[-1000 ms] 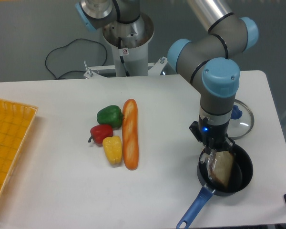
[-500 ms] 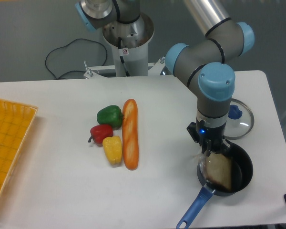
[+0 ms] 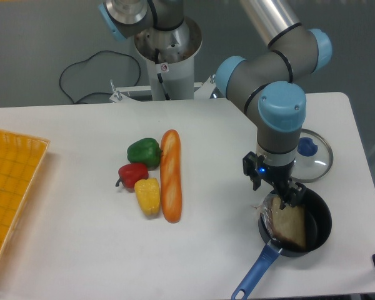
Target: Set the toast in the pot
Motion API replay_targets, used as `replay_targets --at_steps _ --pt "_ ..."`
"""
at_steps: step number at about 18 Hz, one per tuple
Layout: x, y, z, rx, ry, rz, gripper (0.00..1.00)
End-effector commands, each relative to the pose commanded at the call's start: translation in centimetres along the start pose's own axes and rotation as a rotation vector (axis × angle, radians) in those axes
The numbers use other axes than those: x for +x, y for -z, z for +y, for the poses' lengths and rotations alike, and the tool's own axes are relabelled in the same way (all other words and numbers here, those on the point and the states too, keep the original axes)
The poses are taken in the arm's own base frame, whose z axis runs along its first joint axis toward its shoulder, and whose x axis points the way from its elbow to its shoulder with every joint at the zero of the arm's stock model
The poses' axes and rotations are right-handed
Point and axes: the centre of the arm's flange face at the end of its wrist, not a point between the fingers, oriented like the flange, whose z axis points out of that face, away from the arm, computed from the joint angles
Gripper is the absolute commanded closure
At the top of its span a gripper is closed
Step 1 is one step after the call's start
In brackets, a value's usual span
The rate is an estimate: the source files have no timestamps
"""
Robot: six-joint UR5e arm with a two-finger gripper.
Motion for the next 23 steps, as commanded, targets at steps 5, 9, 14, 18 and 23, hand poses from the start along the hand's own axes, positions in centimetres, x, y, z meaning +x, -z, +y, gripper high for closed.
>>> replay_targets --at_steps 5,9,14,18,23 --pt "0.7 1.9 1.5 0.001 0.019 -0.014 0.00" --pt "1.1 3.2 2.3 -0.002 0.028 -0.021 0.00" --pt "1.1 3.7 4.2 -0.055 -0.040 0.016 0.00" --pt "1.2 3.6 4.8 -0.095 -0.092 0.030 0.00" --pt "1.0 3.8 5.1 -0.091 -0.089 0.034 0.00"
